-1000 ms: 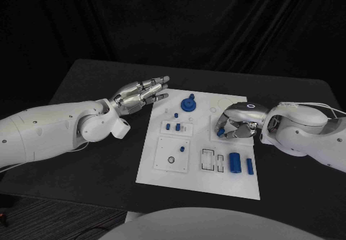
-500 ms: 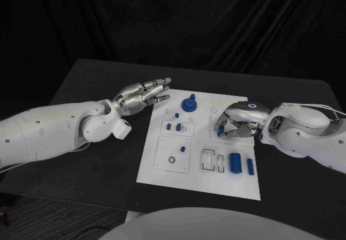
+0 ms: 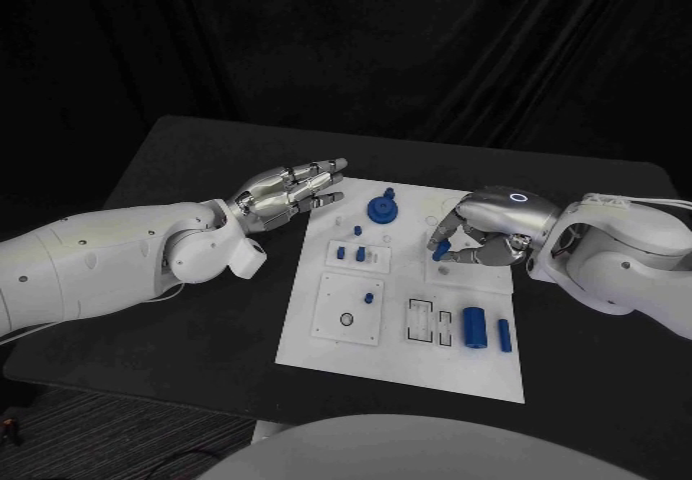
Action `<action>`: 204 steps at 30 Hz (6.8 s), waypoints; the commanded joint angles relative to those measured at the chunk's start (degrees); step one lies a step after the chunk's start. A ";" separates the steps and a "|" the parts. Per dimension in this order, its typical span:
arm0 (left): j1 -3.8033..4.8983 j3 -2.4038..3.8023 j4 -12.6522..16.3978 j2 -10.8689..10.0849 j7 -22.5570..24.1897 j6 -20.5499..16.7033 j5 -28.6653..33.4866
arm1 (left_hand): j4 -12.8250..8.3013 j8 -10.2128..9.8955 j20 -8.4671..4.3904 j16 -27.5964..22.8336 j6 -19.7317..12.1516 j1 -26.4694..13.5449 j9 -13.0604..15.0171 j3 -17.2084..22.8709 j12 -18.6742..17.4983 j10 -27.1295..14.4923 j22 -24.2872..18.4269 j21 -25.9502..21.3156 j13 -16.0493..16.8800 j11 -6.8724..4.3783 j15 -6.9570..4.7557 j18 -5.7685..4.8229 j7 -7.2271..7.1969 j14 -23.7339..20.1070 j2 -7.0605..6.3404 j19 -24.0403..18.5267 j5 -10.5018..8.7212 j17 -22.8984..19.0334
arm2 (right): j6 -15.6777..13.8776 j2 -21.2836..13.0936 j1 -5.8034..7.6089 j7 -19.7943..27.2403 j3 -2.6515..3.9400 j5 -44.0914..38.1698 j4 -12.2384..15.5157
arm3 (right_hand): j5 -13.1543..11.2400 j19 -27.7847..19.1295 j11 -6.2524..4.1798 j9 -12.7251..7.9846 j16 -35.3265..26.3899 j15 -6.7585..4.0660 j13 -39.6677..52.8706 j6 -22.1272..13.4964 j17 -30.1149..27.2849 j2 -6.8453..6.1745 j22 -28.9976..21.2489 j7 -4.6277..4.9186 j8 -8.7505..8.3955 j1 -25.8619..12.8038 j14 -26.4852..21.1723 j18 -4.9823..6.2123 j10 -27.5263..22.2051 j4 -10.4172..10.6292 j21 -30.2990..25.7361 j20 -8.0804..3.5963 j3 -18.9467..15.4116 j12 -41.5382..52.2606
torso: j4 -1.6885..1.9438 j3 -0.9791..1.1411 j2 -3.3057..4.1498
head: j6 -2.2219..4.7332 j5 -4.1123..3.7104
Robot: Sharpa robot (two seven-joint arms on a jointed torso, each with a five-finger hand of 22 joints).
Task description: Assemble the parts on the task board
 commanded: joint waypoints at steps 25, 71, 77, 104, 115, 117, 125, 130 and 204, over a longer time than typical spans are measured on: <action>-0.14 0.05 -0.35 0.57 1.01 0.91 0.01 | -0.25 0.35 -0.04 -0.21 -0.05 0.61 0.02 0.30 0.31 0.08 -0.14 0.18 0.05 0.61 0.40 0.11 0.25 -0.02 0.27 0.28 0.35 -0.08 | -0.86 14.84 -3.42 0.96 0.04 -4.61 0.79 | -1.95 -0.38 -0.42 -0.14 0.24 -0.43 0.12 0.30 0.14 -0.40 8.46 -0.01 -0.55 0.06 1.37 -0.37 1.37 -0.39 -0.25 -0.26 1.84 -0.98 | 0.08 -0.07 -0.10 | 0.01 0.87; -0.15 0.05 -0.74 0.60 0.74 0.94 0.01 | -0.22 0.41 0.03 -0.21 0.14 0.63 0.05 0.47 0.35 0.12 -0.11 0.19 0.06 0.75 0.54 0.07 0.50 -0.02 0.74 0.31 0.41 -0.08 | -1.05 17.90 -9.49 4.85 0.04 -11.86 -4.01 | -1.60 -0.77 -0.58 -0.08 0.12 -0.55 0.20 0.91 0.01 -0.69 8.12 -0.10 -0.58 -0.03 1.33 -0.10 2.28 -0.84 -1.52 -0.34 2.70 -1.18 | 0.11 -0.02 -0.13 | 0.01 1.00; -0.15 0.05 -0.79 0.66 0.70 1.04 0.01 | -0.22 0.41 0.03 -0.21 0.14 0.63 0.05 0.47 0.35 0.12 -0.11 0.19 0.06 0.75 0.54 0.07 0.50 -0.02 0.74 0.31 0.41 -0.08 | -0.96 18.04 -9.61 4.46 0.04 -11.86 -4.05 | -1.60 -0.76 -0.57 -0.08 0.13 -0.55 0.20 0.91 0.02 -0.72 8.13 -0.09 -0.59 -0.08 1.33 -0.10 2.28 -0.84 -1.50 -0.34 2.70 -1.21 | 0.05 0.00 -0.12 | 0.01 0.96; -0.17 0.05 -0.84 0.70 0.05 1.56 0.01 | -0.25 0.56 0.20 -0.21 0.60 0.63 0.12 0.49 0.39 0.16 0.11 0.25 0.09 0.79 0.90 0.03 0.71 -0.02 0.87 0.41 0.43 -0.08 | -0.12 19.35 -10.68 3.17 0.04 -11.87 -4.90 | -1.78 -0.80 -0.59 -0.04 0.04 -0.56 0.21 1.11 -0.11 -0.81 8.11 -0.11 -0.57 -0.10 1.28 -0.09 2.38 -1.00 -1.56 -0.36 2.90 -1.30 | 0.10 -0.05 -0.12 | 0.01 1.06; -0.18 0.05 -0.85 0.74 -0.13 1.78 0.01 | -0.24 0.58 0.24 -0.21 0.64 0.62 0.13 0.48 0.39 0.16 0.14 0.26 0.08 0.79 0.96 0.02 0.73 -0.02 0.87 0.43 0.42 -0.08 | 2.26 19.36 -10.73 1.62 0.04 -11.87 -4.82 | -2.42 -1.58 0.66 -0.60 -0.49 0.43 0.01 -1.45 -0.78 -2.09 7.69 0.91 -2.34 -1.48 0.83 0.08 -1.39 -0.70 -3.22 0.19 3.42 -2.29 | 0.08 -0.05 -0.12 | 0.01 1.14; -0.18 0.05 -0.86 0.74 -0.15 1.82 0.01 | -0.23 0.61 0.29 -0.21 0.77 0.60 0.14 0.48 0.38 0.15 0.16 0.27 0.08 0.81 1.02 0.01 0.78 -0.02 0.89 0.45 0.42 -0.08 | 2.65 19.25 -10.74 1.31 0.04 -11.87 -4.80 | -2.27 -1.75 0.82 -0.62 -0.59 0.57 0.06 -1.67 -0.92 -2.23 7.61 0.90 -2.51 -1.50 0.71 0.13 -2.07 -0.76 -3.53 0.37 3.72 -2.19 | 0.07 -0.05 -0.12 | 0.01 1.19; -0.20 0.05 -0.97 0.79 -0.27 1.93 0.01 | -0.23 0.65 0.33 -0.21 0.89 0.58 0.16 0.48 0.39 0.15 0.20 0.29 0.08 0.83 1.07 0.00 0.83 -0.02 0.92 0.47 0.42 -0.08 | 2.55 18.70 -10.74 0.70 0.04 -11.87 -4.74 | -1.66 -1.87 0.31 -0.01 -0.49 0.25 0.37 0.18 -0.85 -1.81 7.63 0.48 -1.60 -1.22 0.62 0.26 -0.66 -1.39 -3.50 0.38 4.59 -1.13 | 0.06 0.00 -0.15 | 0.01 1.23; -0.22 0.05 -1.03 0.85 -0.37 2.04 0.01 | -0.23 0.65 0.33 -0.21 0.89 0.58 0.16 0.48 0.39 0.15 0.20 0.29 0.08 0.83 1.07 0.00 0.83 -0.02 0.92 0.47 0.42 -0.08 | 2.45 18.54 -10.74 0.61 0.04 -11.87 -4.68 | -1.48 -1.85 0.22 0.10 -0.54 0.18 0.37 0.42 -0.92 -1.78 7.65 0.39 -1.49 -1.16 0.59 0.25 -0.48 -1.56 -3.39 0.33 4.74 -1.04 | 0.07 0.01 -0.13 | 0.01 1.19; -0.42 0.05 -0.96 0.12 -0.76 1.61 0.01 | -0.06 0.72 0.60 -0.21 1.03 0.36 0.17 0.46 0.45 0.22 0.59 0.42 0.12 1.03 1.40 -0.05 0.99 -0.02 1.16 0.70 0.36 -0.08 | -13.54 1.43 4.12 4.66 0.04 15.05 5.42 | -2.50 -10.61 0.71 -0.54 -4.68 1.79 10.22 -17.39 -9.08 0.52 4.29 0.78 -1.83 -26.13 -7.44 2.55 -15.09 6.30 -19.30 2.07 -11.92 20.90 | 0.01 -0.02 -0.09 | 0.01 -0.59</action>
